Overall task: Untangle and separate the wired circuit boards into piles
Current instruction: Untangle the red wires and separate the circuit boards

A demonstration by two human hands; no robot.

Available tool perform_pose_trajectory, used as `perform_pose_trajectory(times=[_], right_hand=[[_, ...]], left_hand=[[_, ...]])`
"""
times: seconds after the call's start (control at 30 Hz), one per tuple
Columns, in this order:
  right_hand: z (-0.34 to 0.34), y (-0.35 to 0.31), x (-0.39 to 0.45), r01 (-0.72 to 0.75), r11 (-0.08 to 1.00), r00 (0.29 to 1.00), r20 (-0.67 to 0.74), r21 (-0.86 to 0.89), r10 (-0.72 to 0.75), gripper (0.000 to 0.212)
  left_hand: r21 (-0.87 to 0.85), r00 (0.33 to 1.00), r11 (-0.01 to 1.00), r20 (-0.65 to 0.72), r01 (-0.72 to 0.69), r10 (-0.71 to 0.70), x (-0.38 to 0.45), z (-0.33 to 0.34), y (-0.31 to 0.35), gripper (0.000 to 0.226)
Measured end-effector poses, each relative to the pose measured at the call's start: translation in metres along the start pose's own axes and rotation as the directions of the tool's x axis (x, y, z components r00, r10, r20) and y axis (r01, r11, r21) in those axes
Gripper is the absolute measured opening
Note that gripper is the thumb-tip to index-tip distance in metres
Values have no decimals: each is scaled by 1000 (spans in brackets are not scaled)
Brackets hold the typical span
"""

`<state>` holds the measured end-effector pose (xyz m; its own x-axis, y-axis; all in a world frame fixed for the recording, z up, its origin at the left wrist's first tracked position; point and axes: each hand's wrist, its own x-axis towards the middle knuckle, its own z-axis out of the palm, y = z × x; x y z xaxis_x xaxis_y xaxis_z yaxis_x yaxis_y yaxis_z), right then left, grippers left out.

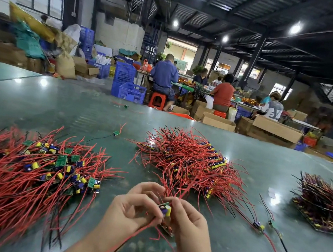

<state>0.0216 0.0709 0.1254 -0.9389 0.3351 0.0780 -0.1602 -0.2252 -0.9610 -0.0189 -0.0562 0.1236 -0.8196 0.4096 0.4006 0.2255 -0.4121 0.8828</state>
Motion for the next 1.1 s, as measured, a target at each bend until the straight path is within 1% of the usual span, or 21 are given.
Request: perform_pose_trajectory(times=[0.07,0.1,0.13,0.2,0.27,0.33,0.4,0.47,0.57,0.63,0.67,0.7,0.73,0.8,0.83,0.87,0.93,1.0,1.03,1.07,1.1], right_hand=[[-5,-3,-1,32,999,999,4,-28,-32,21],[-8,-4,-1,57,997,998,9,-57,-56,18],[-10,-5,-1,101,987,995,13,-125,-100,18],[-12,-6,1,216,910,974,8,-354,-228,25],[-12,-4,1,288,816,945,9,-501,-328,29],[-10,-2,0,283,808,939,-21,-517,-342,32],[-9,-2,-1,268,828,941,-51,-493,-335,35],[-7,-2,-2,239,884,952,-79,-402,-294,35],[-6,-2,-3,99,991,990,-94,-96,-108,23],[-5,0,-2,-36,988,997,-56,153,45,7],[-4,0,-3,-79,968,995,-40,237,91,8],[-5,2,-1,-86,961,994,-40,261,100,11],[-6,2,-1,-60,975,995,-63,212,75,13],[-13,-1,3,44,999,987,-155,0,-44,8],[-18,-2,5,94,993,976,-187,-75,-106,12],[-21,-4,6,112,989,969,-209,-95,-130,17],[-22,-5,7,78,997,976,-205,1,-76,18],[-18,-5,7,6,978,987,-156,208,27,14],[-17,-5,7,-14,963,989,-137,270,53,14],[-17,-5,7,-8,959,989,-138,283,49,14],[-18,-7,7,20,969,988,-152,245,18,15]], left_hand=[[-205,989,970,-45,130,-142,1,-1,-2,19],[-305,972,927,-10,221,-235,1,-2,-3,14],[-338,945,885,50,322,-324,0,-3,-2,12],[-195,879,858,146,476,-454,-1,-4,-1,33],[38,869,881,152,471,-471,-3,-2,-2,42],[195,890,894,144,403,-433,-4,1,-3,31],[235,908,902,130,362,-398,-4,4,-3,11],[216,912,910,139,353,-387,-3,3,-2,14],[207,903,914,187,348,-386,-2,4,2,19],[142,883,898,174,416,-436,-2,2,3,23],[122,875,888,158,443,-458,-2,1,3,25],[128,873,883,140,451,-466,-1,0,2,26],[159,878,882,121,443,-463,-1,-1,1,25],[270,904,883,81,385,-419,0,-4,-1,23],[350,925,877,66,330,-374,1,-6,-3,23],[427,943,861,56,276,-329,1,-8,-5,23],[476,951,846,58,242,-305,0,-10,-5,24],[359,916,866,66,347,-395,0,-11,-1,26],[284,896,871,76,401,-437,1,-11,1,28],[239,886,872,85,427,-457,1,-12,3,29],[231,884,872,86,431,-459,1,-13,4,29]])
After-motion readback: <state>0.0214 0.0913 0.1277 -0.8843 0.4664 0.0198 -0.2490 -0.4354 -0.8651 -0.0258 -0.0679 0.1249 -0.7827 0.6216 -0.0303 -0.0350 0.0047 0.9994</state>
